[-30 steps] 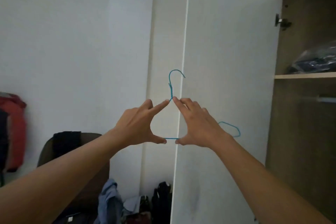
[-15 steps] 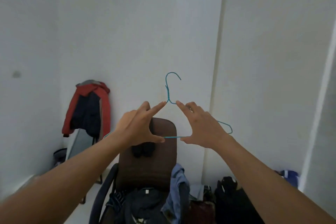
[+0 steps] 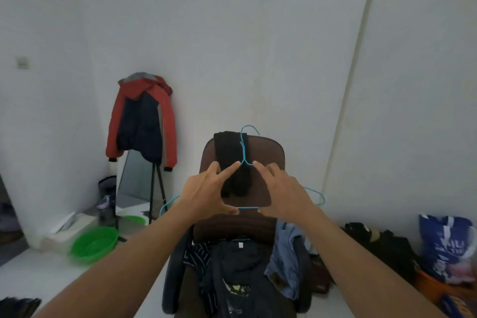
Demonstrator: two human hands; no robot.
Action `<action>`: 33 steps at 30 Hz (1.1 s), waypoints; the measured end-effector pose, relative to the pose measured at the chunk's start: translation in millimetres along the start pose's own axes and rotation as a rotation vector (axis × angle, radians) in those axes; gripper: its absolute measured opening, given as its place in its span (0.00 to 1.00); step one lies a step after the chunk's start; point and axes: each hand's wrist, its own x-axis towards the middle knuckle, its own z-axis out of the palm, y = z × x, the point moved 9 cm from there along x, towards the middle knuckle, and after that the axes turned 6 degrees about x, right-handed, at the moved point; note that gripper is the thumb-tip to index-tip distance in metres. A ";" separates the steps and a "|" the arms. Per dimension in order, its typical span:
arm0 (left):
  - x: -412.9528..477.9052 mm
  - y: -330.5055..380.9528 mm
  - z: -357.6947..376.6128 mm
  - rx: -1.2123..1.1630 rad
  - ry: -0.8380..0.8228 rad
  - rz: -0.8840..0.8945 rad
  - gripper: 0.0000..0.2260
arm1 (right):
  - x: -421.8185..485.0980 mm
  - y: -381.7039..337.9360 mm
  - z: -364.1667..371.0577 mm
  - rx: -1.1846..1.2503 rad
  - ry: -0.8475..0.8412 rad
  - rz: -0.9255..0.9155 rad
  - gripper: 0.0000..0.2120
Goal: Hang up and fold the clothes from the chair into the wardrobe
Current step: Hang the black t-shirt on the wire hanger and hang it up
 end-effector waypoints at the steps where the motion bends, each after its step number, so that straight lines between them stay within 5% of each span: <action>1: 6.3 -7.0 10.7 -0.011 -0.006 -0.011 0.52 | 10.0 0.0 8.7 -0.007 -0.008 -0.002 0.59; 28: 407.4 -120.7 233.0 0.019 0.006 -0.134 0.50 | 398.0 202.1 193.6 0.110 -0.086 -0.038 0.53; 33: 446.6 -139.6 259.5 0.140 0.155 -0.136 0.46 | 444.9 227.1 218.7 0.110 -0.035 0.071 0.51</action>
